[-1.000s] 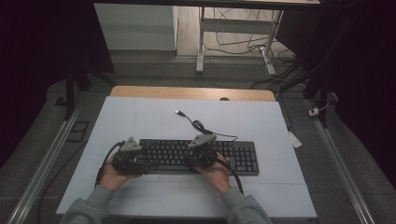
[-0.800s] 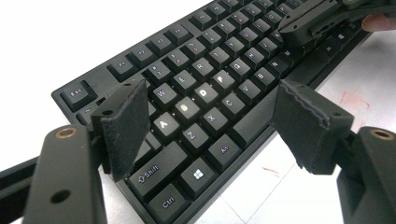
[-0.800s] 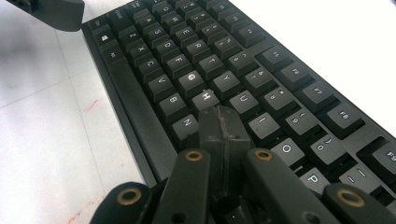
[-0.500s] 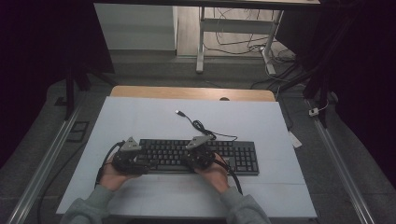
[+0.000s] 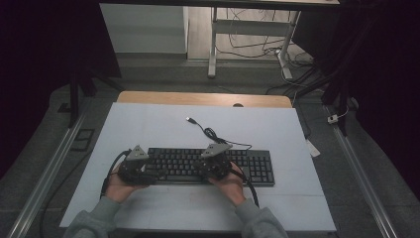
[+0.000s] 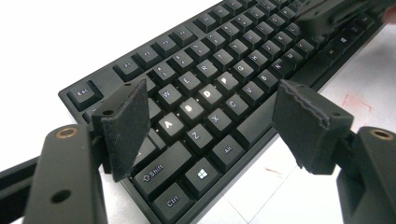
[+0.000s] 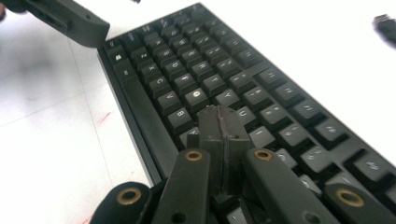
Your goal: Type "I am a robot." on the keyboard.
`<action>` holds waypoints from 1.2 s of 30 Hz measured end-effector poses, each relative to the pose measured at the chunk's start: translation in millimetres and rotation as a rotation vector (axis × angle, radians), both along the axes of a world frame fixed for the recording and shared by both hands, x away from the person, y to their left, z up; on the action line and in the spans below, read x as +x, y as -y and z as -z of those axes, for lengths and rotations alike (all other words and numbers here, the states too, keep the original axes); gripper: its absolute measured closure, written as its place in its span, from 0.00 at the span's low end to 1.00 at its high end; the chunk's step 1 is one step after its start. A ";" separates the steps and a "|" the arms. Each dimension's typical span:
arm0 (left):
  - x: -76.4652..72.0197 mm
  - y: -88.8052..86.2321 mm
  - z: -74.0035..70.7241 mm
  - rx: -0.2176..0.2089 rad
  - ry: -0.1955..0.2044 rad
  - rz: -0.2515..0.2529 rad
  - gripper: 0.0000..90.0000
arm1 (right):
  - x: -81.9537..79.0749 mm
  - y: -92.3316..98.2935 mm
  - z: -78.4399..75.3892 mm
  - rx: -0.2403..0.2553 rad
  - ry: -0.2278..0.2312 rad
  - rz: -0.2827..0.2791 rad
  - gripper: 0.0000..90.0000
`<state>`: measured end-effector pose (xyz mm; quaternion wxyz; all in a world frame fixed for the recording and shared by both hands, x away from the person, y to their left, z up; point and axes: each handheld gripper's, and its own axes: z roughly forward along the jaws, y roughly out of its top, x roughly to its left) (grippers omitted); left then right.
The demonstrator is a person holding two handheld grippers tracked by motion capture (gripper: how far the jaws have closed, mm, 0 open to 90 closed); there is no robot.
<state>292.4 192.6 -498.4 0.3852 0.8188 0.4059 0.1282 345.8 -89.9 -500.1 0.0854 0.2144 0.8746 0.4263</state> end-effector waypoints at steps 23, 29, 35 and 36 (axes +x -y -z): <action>0.0 0.4 -0.3 -0.004 0.010 -0.002 0.31 | -21.2 88.9 -6.5 0.063 0.070 0.127 0.60; -0.4 -0.9 -1.5 -0.015 0.020 -0.004 0.32 | -19.4 88.8 -4.5 0.053 0.069 0.120 0.58; -2.1 -1.0 -5.0 -0.036 0.033 0.003 0.34 | -18.9 87.6 -3.2 0.055 0.061 0.121 0.58; -2.5 -0.4 -5.4 -0.032 0.039 0.000 0.35 | -19.0 87.4 -3.1 0.053 0.059 0.120 0.57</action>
